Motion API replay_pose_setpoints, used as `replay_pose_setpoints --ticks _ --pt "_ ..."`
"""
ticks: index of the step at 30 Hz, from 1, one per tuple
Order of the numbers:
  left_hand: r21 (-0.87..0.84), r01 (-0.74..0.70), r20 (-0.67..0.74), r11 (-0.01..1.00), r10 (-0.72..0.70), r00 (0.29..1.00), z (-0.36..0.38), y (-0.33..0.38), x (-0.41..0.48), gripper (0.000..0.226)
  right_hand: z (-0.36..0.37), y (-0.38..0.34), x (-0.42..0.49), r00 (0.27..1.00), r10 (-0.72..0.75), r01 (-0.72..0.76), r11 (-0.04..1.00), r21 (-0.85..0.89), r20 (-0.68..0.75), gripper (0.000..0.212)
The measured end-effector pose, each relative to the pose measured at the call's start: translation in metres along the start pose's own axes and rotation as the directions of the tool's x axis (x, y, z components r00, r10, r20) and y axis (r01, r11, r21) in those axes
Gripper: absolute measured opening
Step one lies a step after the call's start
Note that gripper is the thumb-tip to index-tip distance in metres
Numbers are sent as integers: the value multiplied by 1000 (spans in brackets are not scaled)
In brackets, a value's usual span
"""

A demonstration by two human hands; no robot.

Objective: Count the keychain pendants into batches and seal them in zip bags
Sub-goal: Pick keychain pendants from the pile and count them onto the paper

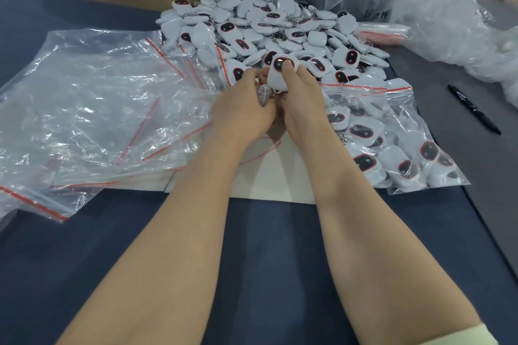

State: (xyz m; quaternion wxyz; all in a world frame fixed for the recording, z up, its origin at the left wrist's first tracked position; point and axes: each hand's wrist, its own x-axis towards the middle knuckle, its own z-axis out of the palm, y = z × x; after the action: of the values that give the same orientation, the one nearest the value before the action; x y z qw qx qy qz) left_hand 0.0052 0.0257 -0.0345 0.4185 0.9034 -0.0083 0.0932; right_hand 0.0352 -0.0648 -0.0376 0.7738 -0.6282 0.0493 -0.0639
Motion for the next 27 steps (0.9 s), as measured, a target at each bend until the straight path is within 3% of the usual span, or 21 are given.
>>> replay_pose_setpoints --ticks 11,23,26,27 --pt "0 6 -28 1000 -6 1000 2 -1 0 43 -2 -2 -2 1000 2 -3 1000 24 25 21" --pt "-17 24 -19 1000 -24 1000 0 -1 0 41 2 -4 -6 999 -11 12 1000 28 -43 18" --pt "-17 23 -34 1000 -24 999 1 -1 0 42 -1 -4 -7 982 -130 106 979 -172 -134 8" --pt "-32 22 -44 999 -23 999 1 -1 0 42 -1 -5 -8 971 -183 145 962 -232 -152 17"
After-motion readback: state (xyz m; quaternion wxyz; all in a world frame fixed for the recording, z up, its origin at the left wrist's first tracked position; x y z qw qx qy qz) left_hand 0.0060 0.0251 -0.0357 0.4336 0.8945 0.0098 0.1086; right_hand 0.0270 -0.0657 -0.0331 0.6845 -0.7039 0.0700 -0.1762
